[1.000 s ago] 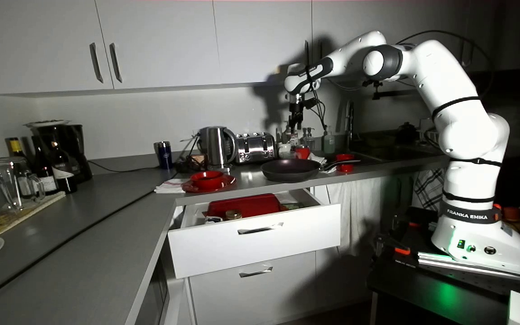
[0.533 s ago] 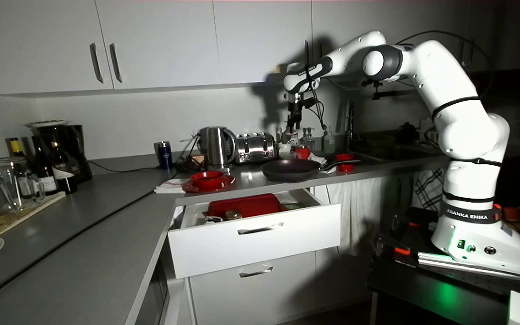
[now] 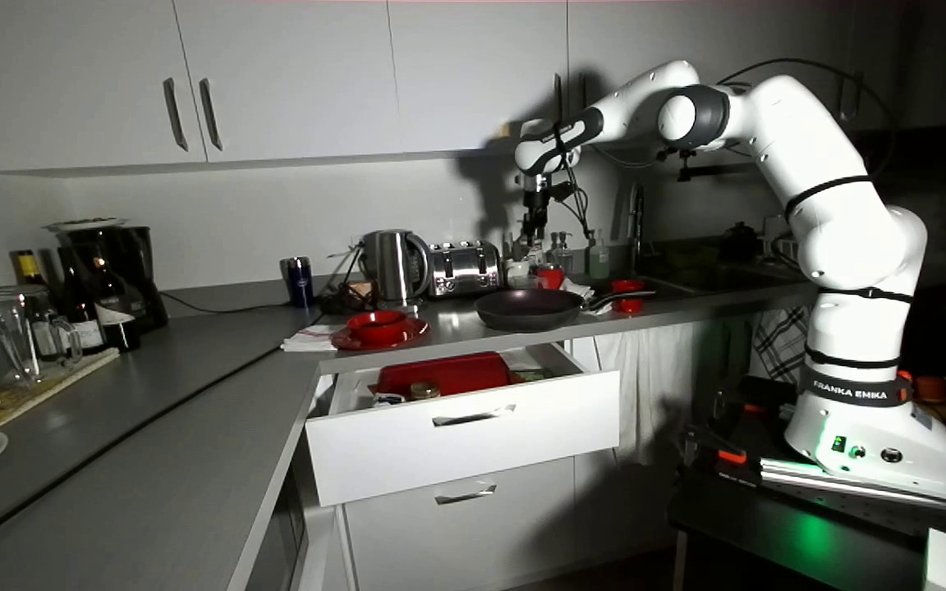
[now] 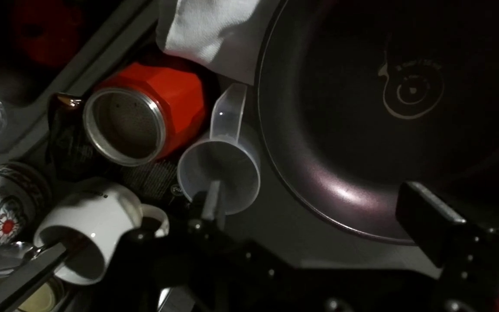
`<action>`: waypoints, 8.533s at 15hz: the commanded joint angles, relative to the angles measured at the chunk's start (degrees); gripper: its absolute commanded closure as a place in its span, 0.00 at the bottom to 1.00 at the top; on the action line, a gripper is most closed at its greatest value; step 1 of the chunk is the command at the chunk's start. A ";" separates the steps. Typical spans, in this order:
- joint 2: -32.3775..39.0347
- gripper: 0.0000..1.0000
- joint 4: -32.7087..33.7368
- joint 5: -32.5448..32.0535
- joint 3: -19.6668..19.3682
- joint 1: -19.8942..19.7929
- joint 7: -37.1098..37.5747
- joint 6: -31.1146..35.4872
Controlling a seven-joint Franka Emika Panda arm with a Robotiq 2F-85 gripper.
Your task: Put the clear jar in the open drawer
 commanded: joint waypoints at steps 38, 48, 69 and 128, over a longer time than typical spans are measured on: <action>25.28 0.00 24.29 4.31 7.03 -6.26 -16.75 -0.50; 25.37 0.87 24.67 4.41 7.34 -6.30 -17.56 -0.71; 21.50 0.92 25.37 5.10 10.41 -8.75 -18.03 8.97; -33.52 0.93 -63.08 -4.02 7.60 15.92 -22.55 27.23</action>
